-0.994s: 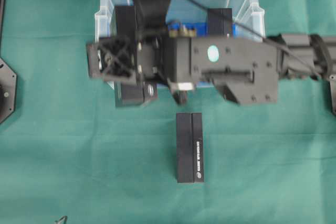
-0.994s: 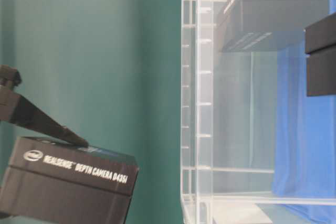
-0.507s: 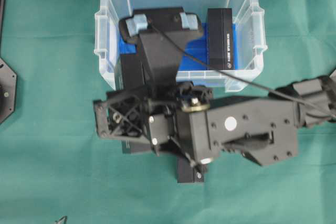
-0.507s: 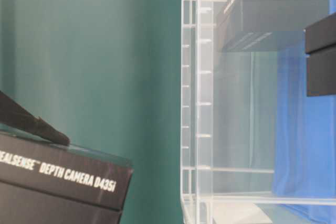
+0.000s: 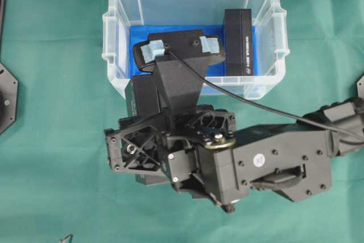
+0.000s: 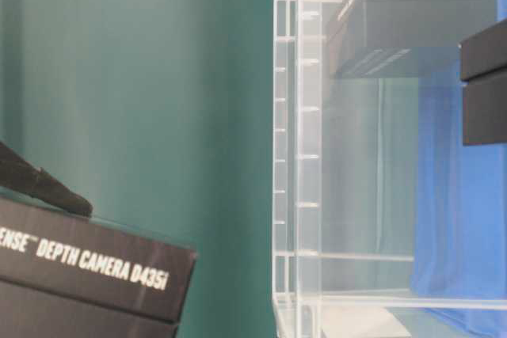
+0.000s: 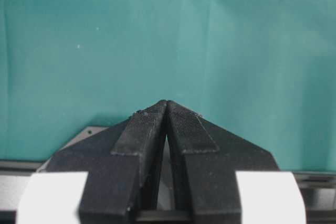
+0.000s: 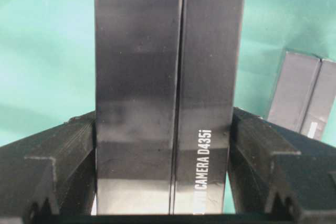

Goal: Take the box out of the case with the right arm.
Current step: 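Carry the held box out of the case toward the front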

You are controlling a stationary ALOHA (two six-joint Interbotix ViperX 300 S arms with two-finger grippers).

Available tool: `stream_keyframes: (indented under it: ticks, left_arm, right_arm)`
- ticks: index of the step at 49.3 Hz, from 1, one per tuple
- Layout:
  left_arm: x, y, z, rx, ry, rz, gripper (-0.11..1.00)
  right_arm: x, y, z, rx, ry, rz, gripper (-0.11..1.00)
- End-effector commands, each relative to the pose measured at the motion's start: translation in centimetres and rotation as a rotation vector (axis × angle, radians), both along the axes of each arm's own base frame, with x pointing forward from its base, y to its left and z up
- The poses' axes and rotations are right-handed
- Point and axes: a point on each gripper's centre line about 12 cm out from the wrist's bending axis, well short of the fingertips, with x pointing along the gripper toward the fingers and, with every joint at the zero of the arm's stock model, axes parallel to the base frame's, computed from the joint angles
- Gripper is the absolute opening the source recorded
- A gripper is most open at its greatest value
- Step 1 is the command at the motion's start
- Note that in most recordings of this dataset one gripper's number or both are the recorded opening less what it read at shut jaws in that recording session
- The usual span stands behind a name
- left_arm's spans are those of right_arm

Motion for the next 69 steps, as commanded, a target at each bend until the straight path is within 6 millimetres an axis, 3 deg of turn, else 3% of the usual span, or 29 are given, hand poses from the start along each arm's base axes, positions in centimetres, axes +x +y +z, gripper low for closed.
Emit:
stream_keyframes:
  ticks: [1, 44, 50, 69]
  left_arm:
    - [0.1, 0.0, 0.3, 0.001, -0.011, -0.002, 0.0]
    - [0.2, -0.1, 0.2, 0.005, -0.005, -0.009, 0.0]
    - [0.2, 0.0, 0.1, 0.006, -0.001, -0.008, 0.0]
    - [0.2, -0.1, -0.4, 0.008, 0.011, -0.009, 0.0]
  right_arm:
    - [-1.3, -0.5, 3.4, 0.013, -0.079, -0.004, 0.69]
    - [-1.2, -0.9, 3.1, 0.012, -0.064, -0.017, 0.69]
    - [-0.4, -0.6, 1.6, 0.014, -0.036, -0.022, 0.69]
    - [2.9, 0.6, -6.4, 0.057, 0.105, -0.056, 0.69]
